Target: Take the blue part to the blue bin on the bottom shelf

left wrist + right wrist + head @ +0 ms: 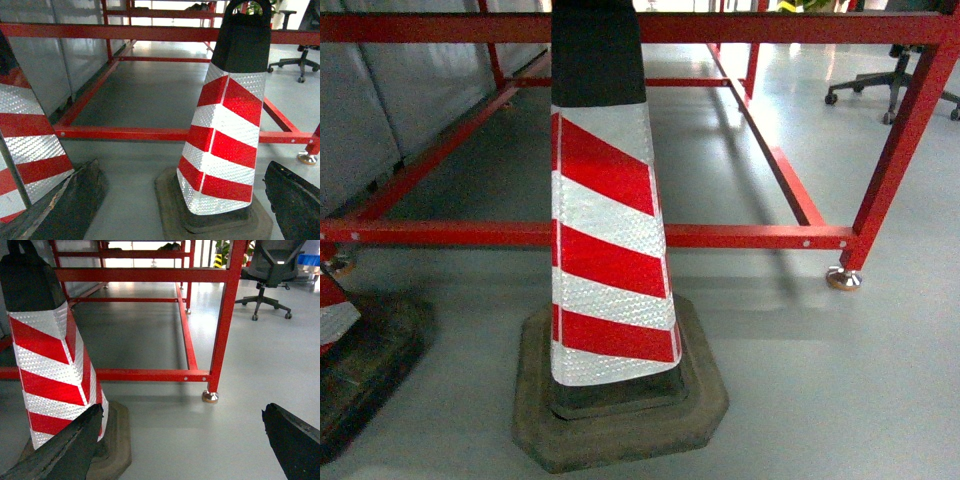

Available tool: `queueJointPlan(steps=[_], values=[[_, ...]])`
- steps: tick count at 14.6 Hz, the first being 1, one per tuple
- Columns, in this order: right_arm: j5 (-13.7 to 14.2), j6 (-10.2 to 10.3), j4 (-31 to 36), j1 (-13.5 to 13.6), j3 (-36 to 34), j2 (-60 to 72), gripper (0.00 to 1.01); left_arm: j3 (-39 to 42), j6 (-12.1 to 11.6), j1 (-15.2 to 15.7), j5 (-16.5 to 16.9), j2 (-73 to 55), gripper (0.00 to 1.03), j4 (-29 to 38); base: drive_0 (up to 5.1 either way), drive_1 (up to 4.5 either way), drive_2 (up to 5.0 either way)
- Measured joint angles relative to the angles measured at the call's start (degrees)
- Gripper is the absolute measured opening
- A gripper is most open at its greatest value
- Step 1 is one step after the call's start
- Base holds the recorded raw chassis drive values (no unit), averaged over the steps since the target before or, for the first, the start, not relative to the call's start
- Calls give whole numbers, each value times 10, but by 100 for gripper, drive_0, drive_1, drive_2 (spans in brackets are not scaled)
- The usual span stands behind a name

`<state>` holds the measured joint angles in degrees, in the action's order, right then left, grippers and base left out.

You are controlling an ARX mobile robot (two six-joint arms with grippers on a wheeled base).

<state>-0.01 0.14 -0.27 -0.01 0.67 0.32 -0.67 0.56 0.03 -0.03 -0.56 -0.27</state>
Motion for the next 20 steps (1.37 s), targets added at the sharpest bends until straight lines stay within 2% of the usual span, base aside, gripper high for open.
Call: queueJointPlan(steps=[20], values=[[0, 0, 0, 0, 0, 0, 98, 0, -3, 0, 0, 0, 98, 0, 0, 0, 0]])
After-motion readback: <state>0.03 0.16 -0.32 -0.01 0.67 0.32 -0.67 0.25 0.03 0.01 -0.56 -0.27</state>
